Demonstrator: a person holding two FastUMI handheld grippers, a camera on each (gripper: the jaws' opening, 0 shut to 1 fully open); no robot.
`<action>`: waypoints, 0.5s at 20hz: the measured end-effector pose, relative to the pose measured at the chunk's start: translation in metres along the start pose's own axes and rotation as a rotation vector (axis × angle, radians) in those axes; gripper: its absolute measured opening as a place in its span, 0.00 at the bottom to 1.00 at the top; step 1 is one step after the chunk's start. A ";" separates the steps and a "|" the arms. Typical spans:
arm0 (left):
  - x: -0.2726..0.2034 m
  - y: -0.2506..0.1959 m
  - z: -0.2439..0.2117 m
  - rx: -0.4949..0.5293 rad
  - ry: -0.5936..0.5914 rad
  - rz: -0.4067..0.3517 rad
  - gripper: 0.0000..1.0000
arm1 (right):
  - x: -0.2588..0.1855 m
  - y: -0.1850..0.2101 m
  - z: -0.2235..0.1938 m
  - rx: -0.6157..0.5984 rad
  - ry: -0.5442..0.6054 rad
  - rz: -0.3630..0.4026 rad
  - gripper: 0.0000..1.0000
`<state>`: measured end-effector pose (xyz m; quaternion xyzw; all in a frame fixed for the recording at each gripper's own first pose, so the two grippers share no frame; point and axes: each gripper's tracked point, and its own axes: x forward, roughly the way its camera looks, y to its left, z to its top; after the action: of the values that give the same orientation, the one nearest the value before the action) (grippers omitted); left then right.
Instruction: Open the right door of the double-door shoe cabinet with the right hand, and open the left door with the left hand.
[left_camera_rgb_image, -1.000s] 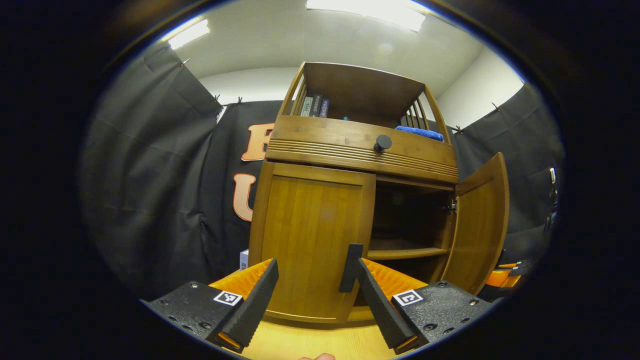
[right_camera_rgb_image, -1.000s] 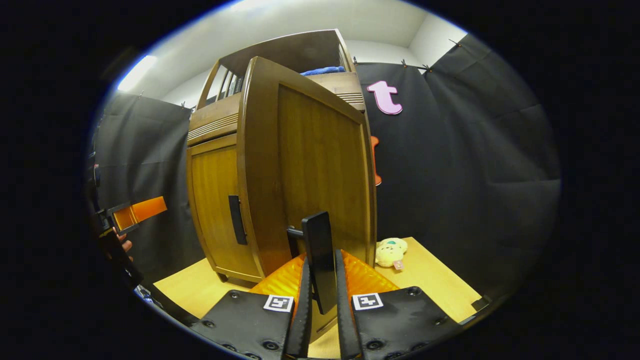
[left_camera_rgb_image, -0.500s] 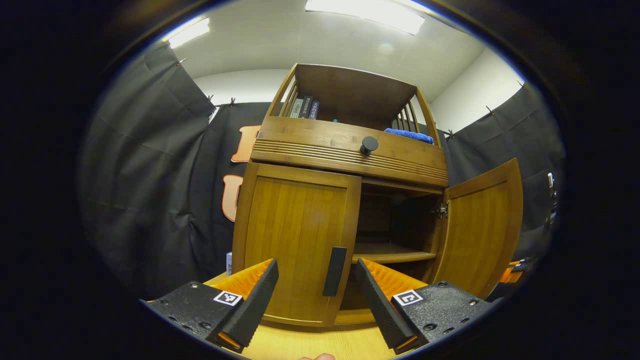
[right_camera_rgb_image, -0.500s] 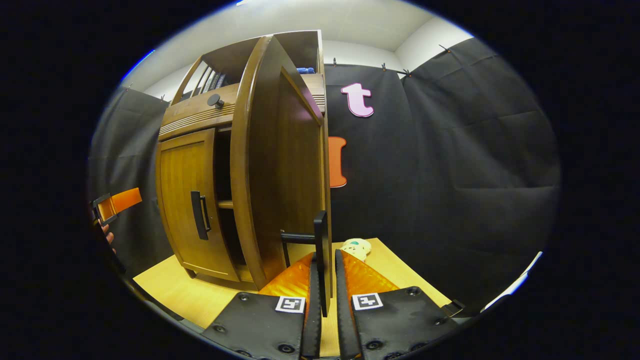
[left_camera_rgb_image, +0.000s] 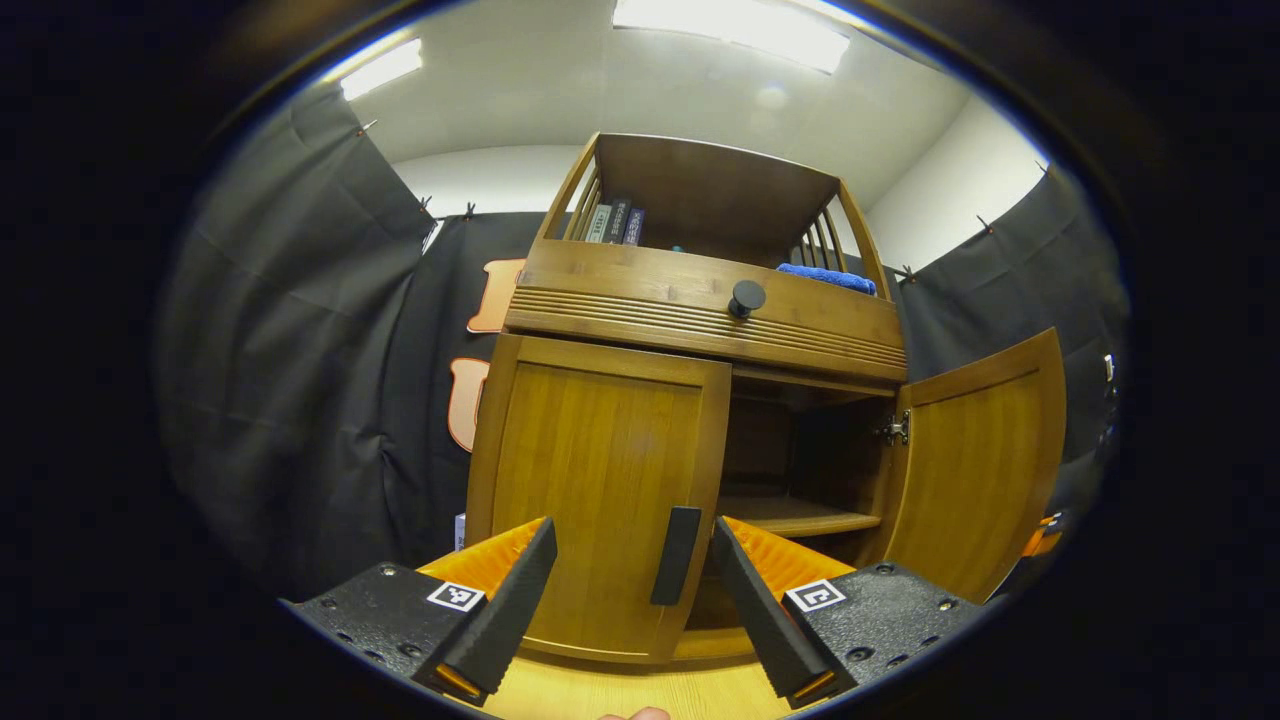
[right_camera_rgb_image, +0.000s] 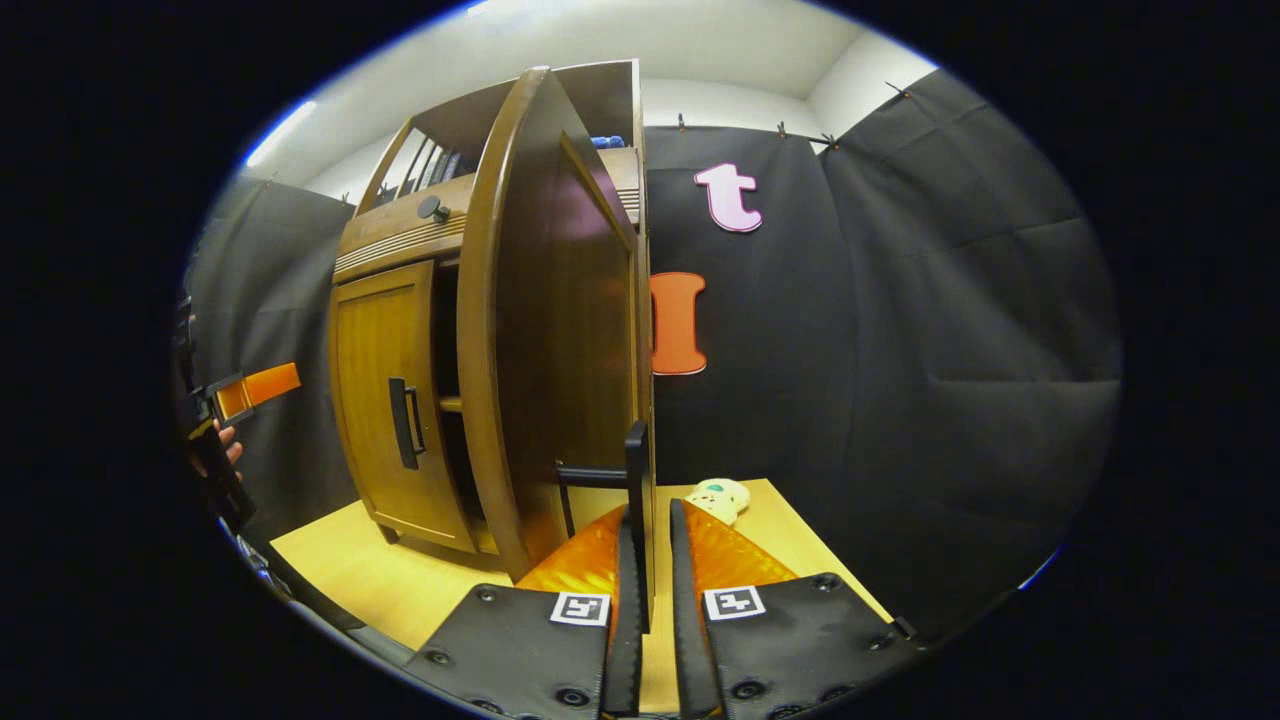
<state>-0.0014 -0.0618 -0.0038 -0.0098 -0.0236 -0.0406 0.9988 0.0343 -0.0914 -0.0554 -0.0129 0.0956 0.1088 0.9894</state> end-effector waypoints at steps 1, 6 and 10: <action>0.001 0.001 -0.001 0.000 0.000 0.002 0.94 | 0.000 -0.007 0.001 0.005 -0.005 0.016 0.21; -0.003 0.012 -0.002 0.003 -0.001 0.029 0.94 | 0.004 -0.030 0.000 0.013 -0.006 0.076 0.21; -0.006 0.026 -0.002 0.006 -0.003 0.063 0.94 | 0.004 -0.034 0.000 0.012 -0.010 0.109 0.22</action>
<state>-0.0053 -0.0353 -0.0065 -0.0076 -0.0248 -0.0092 0.9996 0.0461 -0.1238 -0.0558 -0.0014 0.0917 0.1622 0.9825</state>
